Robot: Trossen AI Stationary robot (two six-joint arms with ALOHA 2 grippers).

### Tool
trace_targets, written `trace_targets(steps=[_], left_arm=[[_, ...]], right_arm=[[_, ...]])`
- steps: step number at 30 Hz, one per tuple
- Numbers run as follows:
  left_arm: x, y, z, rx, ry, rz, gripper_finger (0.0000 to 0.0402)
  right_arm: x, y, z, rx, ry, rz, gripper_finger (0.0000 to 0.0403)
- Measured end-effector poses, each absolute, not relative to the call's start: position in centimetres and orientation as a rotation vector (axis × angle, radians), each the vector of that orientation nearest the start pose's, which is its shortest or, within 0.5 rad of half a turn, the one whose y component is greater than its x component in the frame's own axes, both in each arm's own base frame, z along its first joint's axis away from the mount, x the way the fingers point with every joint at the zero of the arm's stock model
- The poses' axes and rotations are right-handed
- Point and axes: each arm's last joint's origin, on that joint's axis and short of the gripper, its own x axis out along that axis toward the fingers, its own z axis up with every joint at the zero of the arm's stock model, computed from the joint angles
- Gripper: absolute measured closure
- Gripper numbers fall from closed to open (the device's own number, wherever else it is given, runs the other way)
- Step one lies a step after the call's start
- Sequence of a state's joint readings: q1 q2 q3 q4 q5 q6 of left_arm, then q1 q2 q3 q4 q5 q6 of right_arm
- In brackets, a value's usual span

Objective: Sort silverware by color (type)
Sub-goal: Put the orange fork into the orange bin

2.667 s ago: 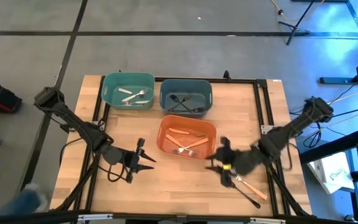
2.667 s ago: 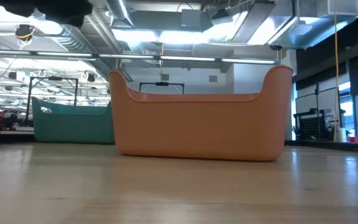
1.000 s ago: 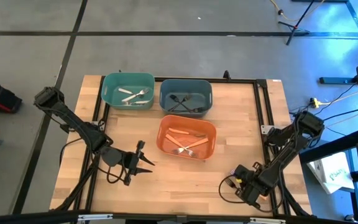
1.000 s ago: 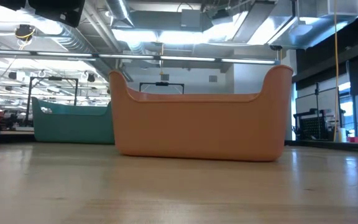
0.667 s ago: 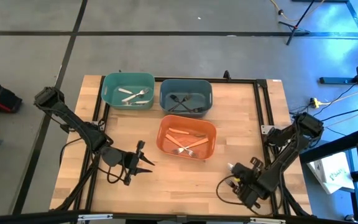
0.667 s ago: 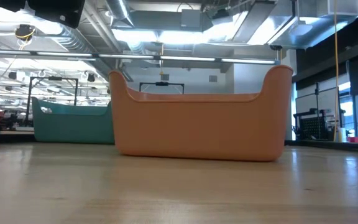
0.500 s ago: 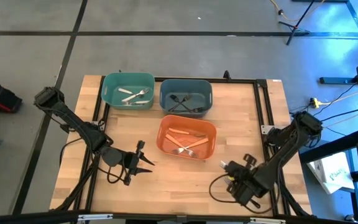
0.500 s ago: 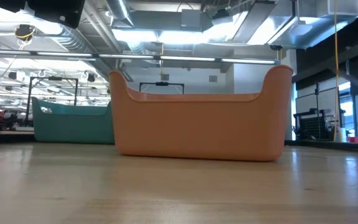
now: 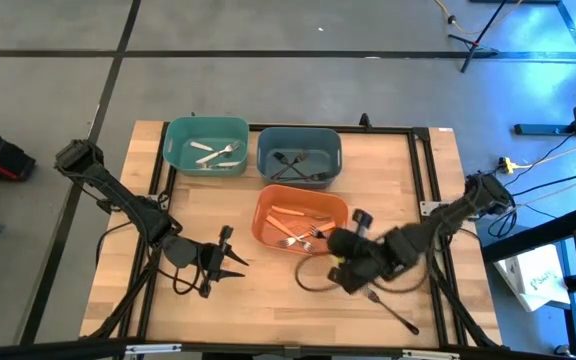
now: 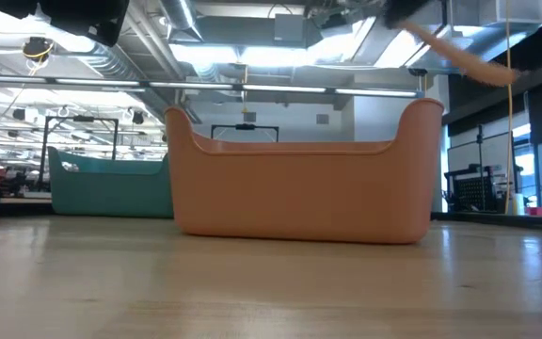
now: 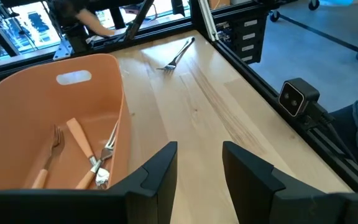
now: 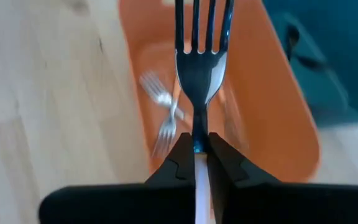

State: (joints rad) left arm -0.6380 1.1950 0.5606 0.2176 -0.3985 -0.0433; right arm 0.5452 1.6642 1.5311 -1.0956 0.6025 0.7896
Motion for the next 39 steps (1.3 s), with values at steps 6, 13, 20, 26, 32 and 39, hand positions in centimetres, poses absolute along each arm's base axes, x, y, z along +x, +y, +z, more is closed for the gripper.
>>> trace_targets(steps=[6, 13, 20, 26, 32, 39], left_arm=[[20.1, -13.5, 21.4, 0.161, 0.368, -0.227, 0.0279], [20.1, -13.5, 21.4, 0.161, 0.367, -0.228, 0.0279], [20.1, -13.5, 21.4, 0.156, 0.367, -0.228, 0.0279], [20.1, -13.6, 21.4, 0.155, 0.364, -0.228, 0.0279], [20.1, -13.6, 21.5, 0.123, 0.367, -0.246, 0.0279], [20.1, -13.7, 21.5, 0.115, 0.364, -0.272, 0.0279]], right_arm=[[32.4, 12.3, 30.4, 0.007, 0.834, -0.405, 0.0393], [35.8, 9.3, 28.1, -0.007, 0.888, -0.349, 0.0398], [38.3, 7.8, 23.5, 0.008, 1.046, -0.286, 0.0391], [39.4, 7.1, 20.2, 0.001, 1.144, -0.276, 0.0390], [39.9, 7.1, 18.5, 0.020, 1.194, -0.279, 0.0388], [39.9, 7.2, 18.3, 0.034, 1.200, -0.267, 0.0353]])
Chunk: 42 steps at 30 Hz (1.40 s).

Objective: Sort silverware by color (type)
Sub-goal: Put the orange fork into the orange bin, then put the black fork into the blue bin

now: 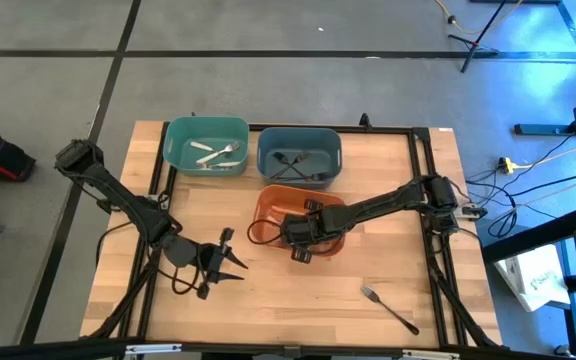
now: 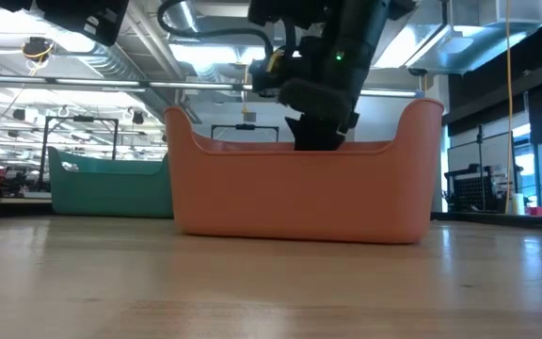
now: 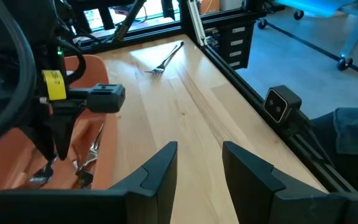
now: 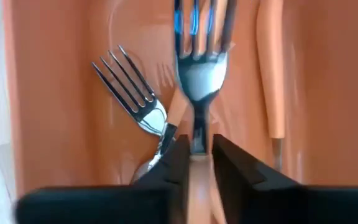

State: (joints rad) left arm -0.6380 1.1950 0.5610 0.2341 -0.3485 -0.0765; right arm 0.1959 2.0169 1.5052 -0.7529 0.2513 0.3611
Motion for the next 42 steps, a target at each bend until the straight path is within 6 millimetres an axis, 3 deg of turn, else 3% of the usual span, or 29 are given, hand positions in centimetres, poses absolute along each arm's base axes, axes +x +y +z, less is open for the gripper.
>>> trace_targets(steps=[6, 10, 16, 21, 26, 29, 34, 42], left_arm=[[20.1, -13.7, 21.5, 0.114, 0.365, -0.273, 0.0279], [20.1, -13.7, 21.5, 0.115, 0.367, -0.273, 0.0279], [20.0, -13.8, 21.4, 0.094, 0.377, -0.279, 0.0279], [20.0, -13.8, 21.4, 0.084, 0.378, -0.274, 0.0279], [20.0, -13.8, 21.4, 0.085, 0.381, -0.273, 0.0279], [20.0, -13.8, 21.4, 0.079, 0.384, -0.271, 0.0279], [20.0, -13.8, 21.4, 0.073, 0.385, -0.270, 0.0279], [20.0, -13.8, 21.4, 0.072, 0.386, -0.270, 0.0279]], right_arm=[[39.9, 7.5, 20.7, 0.026, 1.214, -0.263, 0.0264], [38.8, 9.2, 24.1, 0.071, 1.202, -0.231, 0.0230], [34.6, 13.7, 29.1, 0.171, 1.137, -0.170, 0.0217], [30.5, 18.0, 30.2, 0.253, 1.166, -0.203, 0.0217], [26.6, 22.7, 28.9, 0.317, 1.251, -0.249, 0.0217], [24.0, 24.4, 26.6, 0.342, 1.312, -0.327, 0.0217], [20.7, 25.1, 21.7, 0.468, 1.549, -0.452, 0.0217], [19.5, 24.2, 15.3, 0.581, 1.583, -0.411, 0.0217]])
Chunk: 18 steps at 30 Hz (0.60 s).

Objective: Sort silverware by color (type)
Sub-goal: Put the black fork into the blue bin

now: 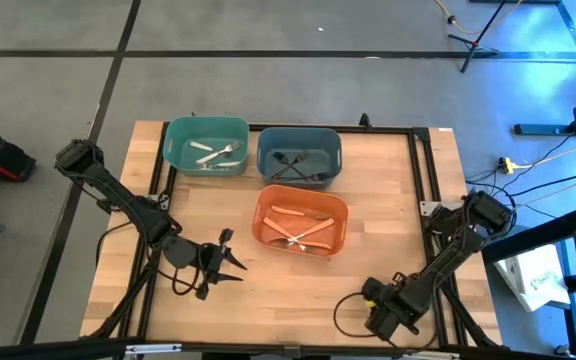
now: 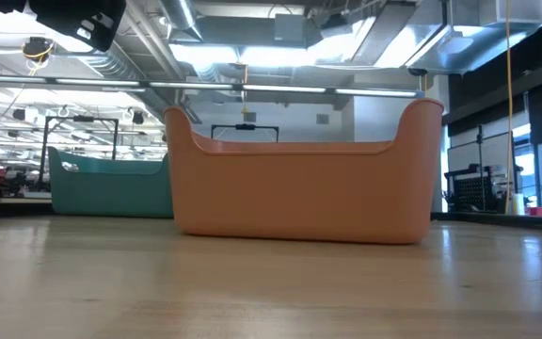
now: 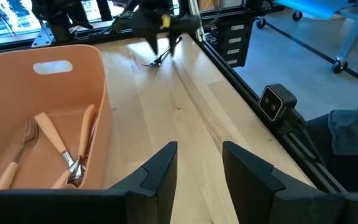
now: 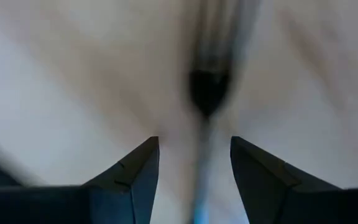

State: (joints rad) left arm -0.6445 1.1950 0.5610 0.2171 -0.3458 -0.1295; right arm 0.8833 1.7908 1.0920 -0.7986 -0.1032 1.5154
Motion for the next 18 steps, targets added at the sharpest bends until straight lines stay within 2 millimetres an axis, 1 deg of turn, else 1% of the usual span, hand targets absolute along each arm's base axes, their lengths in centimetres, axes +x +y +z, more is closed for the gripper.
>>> trace_targets(steps=[2, 6, 14, 16, 18], left_arm=[[20.00, -13.80, 21.37, 0.072, 0.387, -0.269, 0.0279], [19.98, -13.83, 21.35, 0.072, 0.391, -0.281, 0.0279], [19.97, -13.86, 21.33, 0.070, 0.394, -0.291, 0.0279], [19.97, -13.86, 21.33, 0.071, 0.394, -0.291, 0.0279], [19.97, -13.86, 21.32, 0.071, 0.395, -0.291, 0.0279]], right_arm=[[19.19, 23.48, 14.45, 0.570, 1.599, -0.444, 0.0223], [19.14, 23.18, 14.02, 0.566, 1.604, -0.420, 0.0259], [19.22, 23.17, 13.98, 0.525, 1.588, -0.384, 0.0388], [19.37, 23.06, 13.98, 0.513, 1.590, -0.368, 0.0395], [19.49, 23.11, 14.14, 0.498, 1.594, -0.357, 0.0388]])
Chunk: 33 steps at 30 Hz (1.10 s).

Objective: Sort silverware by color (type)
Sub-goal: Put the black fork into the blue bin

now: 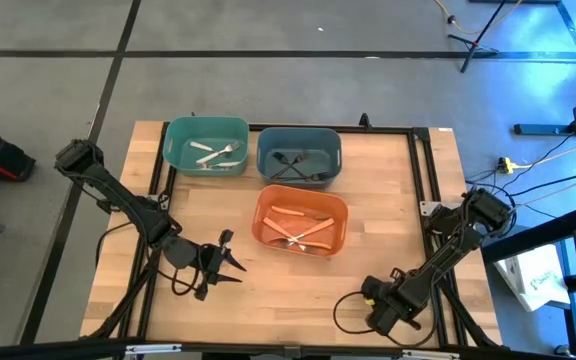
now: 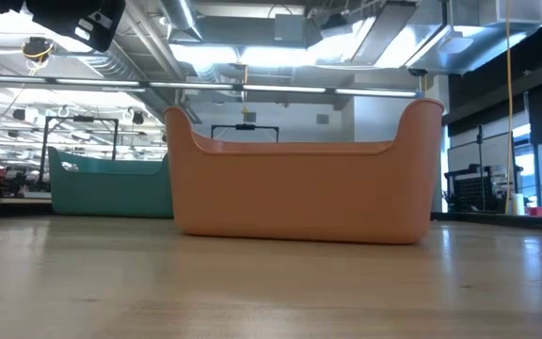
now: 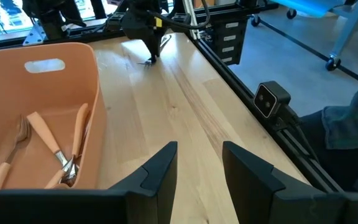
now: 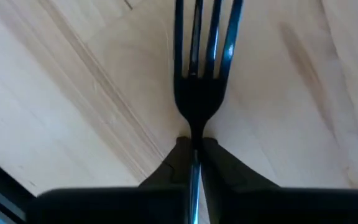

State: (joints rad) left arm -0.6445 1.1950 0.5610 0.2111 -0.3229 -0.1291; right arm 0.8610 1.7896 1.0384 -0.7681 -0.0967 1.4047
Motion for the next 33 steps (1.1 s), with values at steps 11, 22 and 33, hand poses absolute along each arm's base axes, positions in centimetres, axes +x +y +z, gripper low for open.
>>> trace_targets(steps=[11, 22, 33], left_arm=[[19.9, -14.0, 21.4, 0.061, 0.396, -0.329, 0.0279], [19.9, -14.0, 21.4, 0.058, 0.398, -0.343, 0.0279], [20.0, -14.0, 21.4, 0.014, 0.398, -0.336, 0.0279]], right_arm=[[23.0, 21.7, 21.3, 0.315, 1.449, -0.335, 0.0399], [29.3, 16.6, 31.8, -0.070, 1.086, -0.248, 0.0401], [33.9, 5.9, 36.6, -0.156, 0.981, -0.352, 0.0401]])
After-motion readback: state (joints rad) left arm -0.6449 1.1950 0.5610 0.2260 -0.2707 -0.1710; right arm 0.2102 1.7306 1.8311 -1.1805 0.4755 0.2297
